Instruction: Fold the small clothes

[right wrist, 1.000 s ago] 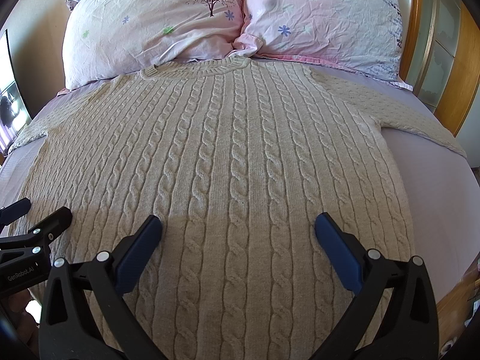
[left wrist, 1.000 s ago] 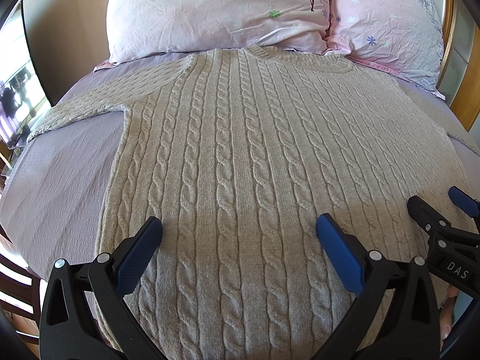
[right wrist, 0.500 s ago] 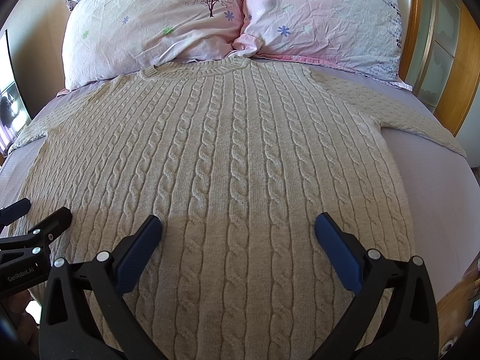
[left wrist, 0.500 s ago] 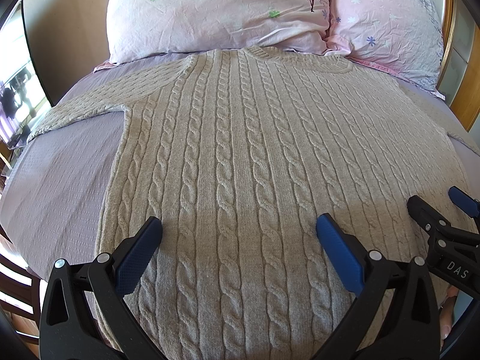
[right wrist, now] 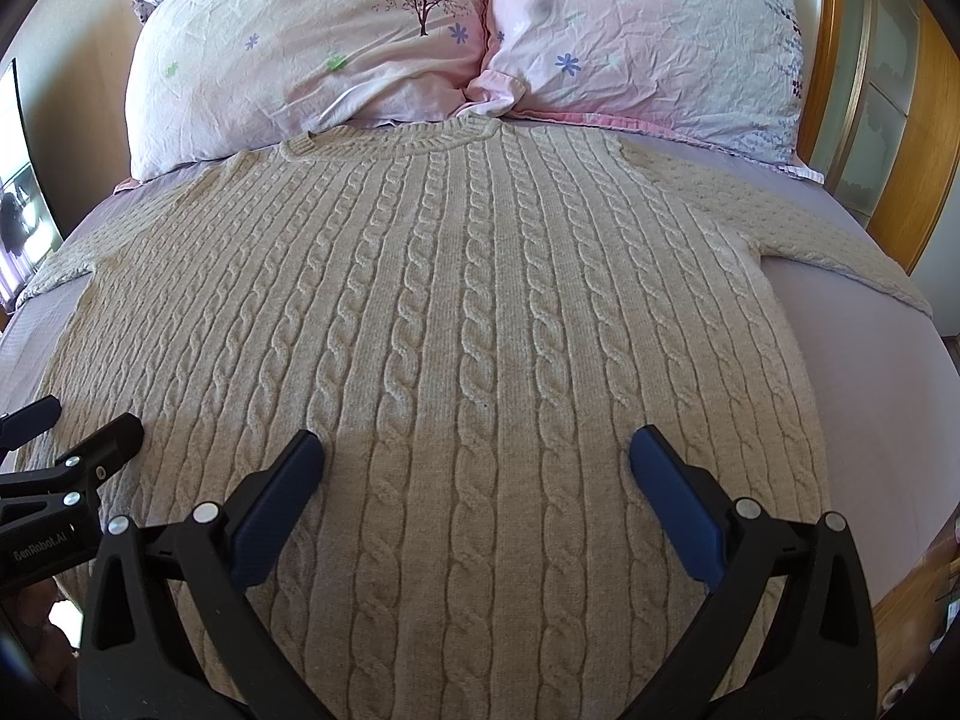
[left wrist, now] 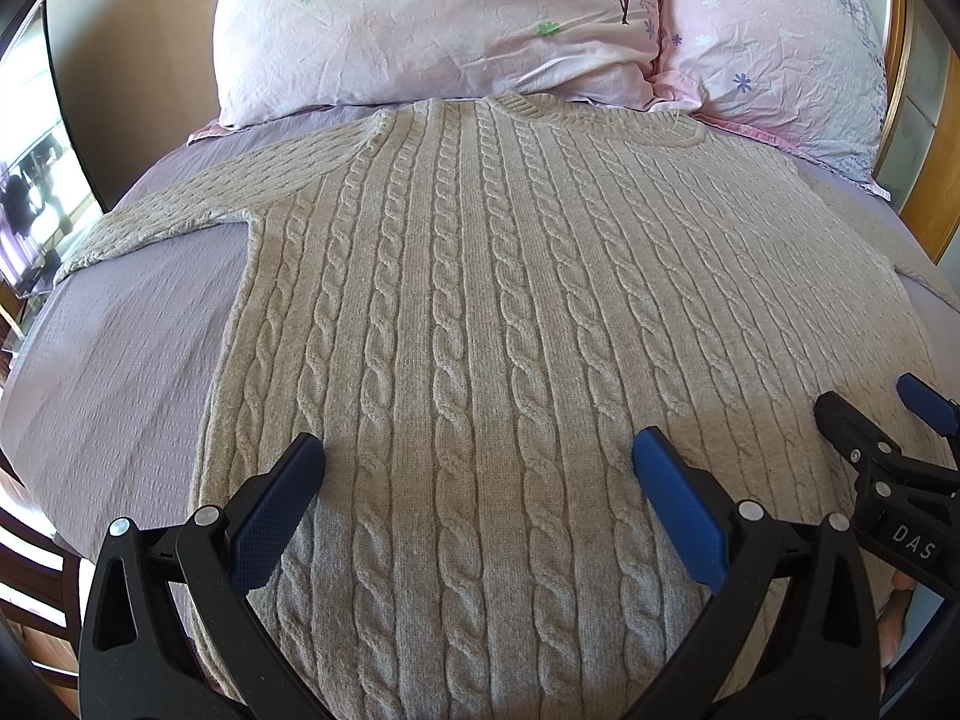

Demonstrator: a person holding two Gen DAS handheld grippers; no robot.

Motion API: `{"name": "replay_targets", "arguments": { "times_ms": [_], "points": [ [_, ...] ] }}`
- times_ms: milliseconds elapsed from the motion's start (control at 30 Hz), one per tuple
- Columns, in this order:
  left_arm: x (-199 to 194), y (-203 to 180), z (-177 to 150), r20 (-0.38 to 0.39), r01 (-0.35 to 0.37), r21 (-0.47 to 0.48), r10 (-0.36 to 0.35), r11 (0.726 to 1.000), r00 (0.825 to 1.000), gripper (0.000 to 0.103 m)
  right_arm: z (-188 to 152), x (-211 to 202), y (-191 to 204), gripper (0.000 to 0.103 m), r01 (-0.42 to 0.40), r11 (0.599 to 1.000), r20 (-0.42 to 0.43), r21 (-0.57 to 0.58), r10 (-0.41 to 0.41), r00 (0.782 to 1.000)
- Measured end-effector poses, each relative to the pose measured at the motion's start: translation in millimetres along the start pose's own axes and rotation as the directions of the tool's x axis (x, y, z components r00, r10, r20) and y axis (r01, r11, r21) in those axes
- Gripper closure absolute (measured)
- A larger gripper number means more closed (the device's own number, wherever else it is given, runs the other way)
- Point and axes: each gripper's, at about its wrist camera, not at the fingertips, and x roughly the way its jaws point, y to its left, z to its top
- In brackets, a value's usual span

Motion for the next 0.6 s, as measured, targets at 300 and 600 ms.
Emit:
{"name": "replay_targets", "arguments": {
  "times_ms": [300, 600],
  "points": [
    [6, -2, 8, -0.017, 0.011, 0.019, -0.01, 1.0, 1.0, 0.001, 11, -5, -19, 0.002, -0.115, 0.988, 0.0, -0.107, 0.116, 0.993],
    [-4, 19, 11, 0.115, 0.107, -0.015, -0.105, 0.994, 0.988, 0.001, 65, -35, -305, 0.018, -0.046, 0.783, 0.246, 0.621, -0.138, 0.959]
  ]
}}
